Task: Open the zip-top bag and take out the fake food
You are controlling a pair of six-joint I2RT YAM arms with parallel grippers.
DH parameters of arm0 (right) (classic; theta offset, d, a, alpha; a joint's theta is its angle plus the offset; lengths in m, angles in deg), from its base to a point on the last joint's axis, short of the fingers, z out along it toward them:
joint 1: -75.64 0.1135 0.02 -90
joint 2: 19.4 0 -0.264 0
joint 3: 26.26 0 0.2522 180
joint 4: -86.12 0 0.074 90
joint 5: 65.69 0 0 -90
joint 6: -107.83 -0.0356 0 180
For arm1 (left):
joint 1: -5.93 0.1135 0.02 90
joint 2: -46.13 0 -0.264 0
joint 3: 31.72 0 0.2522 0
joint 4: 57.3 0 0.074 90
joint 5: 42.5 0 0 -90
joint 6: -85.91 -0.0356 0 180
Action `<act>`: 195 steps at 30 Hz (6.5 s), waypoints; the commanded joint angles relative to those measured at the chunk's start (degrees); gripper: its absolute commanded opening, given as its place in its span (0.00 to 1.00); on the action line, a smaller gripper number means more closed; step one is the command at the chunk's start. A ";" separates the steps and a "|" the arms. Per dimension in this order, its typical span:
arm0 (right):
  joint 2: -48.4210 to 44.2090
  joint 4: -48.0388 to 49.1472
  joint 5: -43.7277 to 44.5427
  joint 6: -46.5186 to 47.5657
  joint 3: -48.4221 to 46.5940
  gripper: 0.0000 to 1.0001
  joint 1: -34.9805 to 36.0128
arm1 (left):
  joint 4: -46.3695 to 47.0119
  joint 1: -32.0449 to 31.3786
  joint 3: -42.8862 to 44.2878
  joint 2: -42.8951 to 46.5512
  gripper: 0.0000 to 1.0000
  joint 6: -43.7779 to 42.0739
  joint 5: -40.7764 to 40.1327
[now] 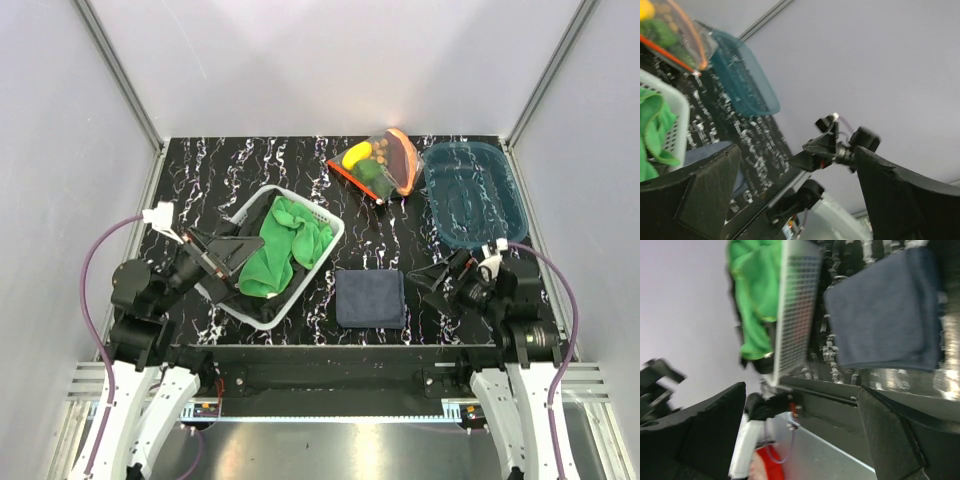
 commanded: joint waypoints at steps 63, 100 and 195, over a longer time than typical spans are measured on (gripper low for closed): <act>96.95 16.74 59.92 66.28 -64.99 0.00 28.47 | -24.36 -1.37 10.66 -13.57 0.98 -29.52 -11.07; 63.37 2.23 14.83 65.12 -46.63 0.00 23.47 | 12.75 -19.13 40.63 -73.24 0.72 -74.26 12.38; 53.07 18.48 -2.91 66.61 -32.64 0.74 13.71 | 7.63 -16.49 52.24 -81.33 0.00 -50.18 33.93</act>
